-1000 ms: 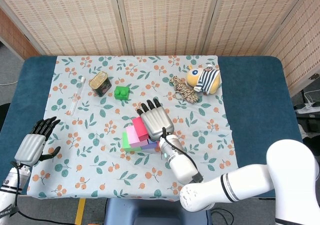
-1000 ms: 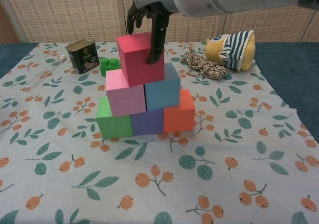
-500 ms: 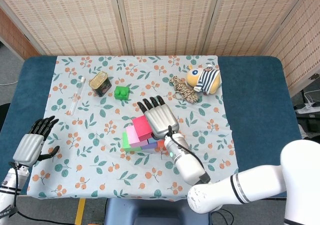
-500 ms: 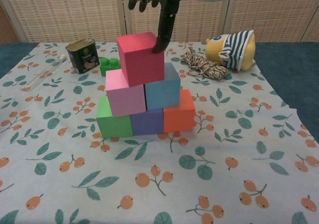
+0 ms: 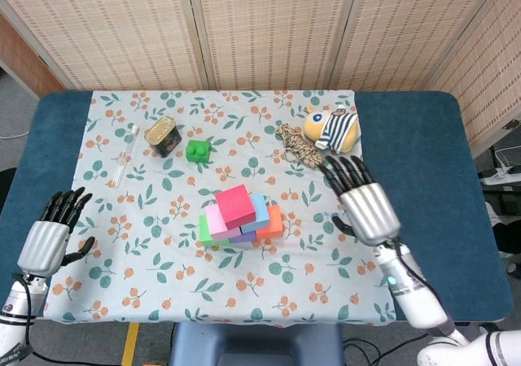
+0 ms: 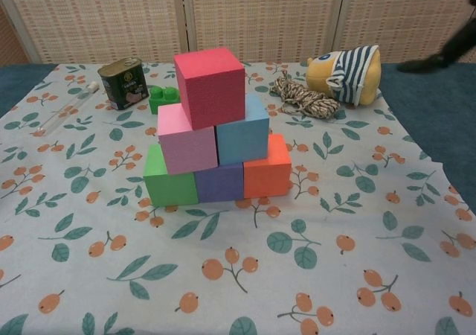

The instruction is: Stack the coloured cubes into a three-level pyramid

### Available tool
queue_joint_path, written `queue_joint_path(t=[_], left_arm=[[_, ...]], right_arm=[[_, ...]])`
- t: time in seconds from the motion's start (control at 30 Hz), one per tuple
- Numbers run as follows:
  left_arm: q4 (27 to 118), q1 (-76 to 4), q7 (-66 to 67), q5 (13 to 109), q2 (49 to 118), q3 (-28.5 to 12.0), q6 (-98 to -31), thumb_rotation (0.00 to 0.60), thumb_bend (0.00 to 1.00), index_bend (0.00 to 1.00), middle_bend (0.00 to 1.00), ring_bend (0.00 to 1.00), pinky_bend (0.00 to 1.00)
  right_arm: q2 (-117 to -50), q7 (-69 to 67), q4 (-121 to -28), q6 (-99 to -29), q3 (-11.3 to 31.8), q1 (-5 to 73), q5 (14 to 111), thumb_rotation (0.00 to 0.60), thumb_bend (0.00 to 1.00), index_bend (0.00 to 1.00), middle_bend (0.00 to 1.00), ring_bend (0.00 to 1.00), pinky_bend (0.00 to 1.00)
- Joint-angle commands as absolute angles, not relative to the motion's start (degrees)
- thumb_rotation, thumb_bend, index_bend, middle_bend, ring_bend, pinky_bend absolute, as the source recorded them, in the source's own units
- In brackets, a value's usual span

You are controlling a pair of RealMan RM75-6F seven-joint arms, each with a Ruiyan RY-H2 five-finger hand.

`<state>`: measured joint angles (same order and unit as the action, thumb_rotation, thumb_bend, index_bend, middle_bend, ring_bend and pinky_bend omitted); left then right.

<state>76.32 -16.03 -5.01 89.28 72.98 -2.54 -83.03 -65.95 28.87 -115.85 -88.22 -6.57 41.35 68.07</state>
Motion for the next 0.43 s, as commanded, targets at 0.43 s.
queue_joint_path(t=[0.43], left_arm=[[80.83, -14.88, 1.63, 91.15, 72.56, -0.73, -83.14, 0.6, 0.36, 0.0, 0.0, 0.0, 0.02]], right_arm=[[-67.99, 7.6, -90.46, -103.35, -12.53, 12.83, 85.12, 0.6, 0.14, 0.0, 0.0, 0.0, 0.0]])
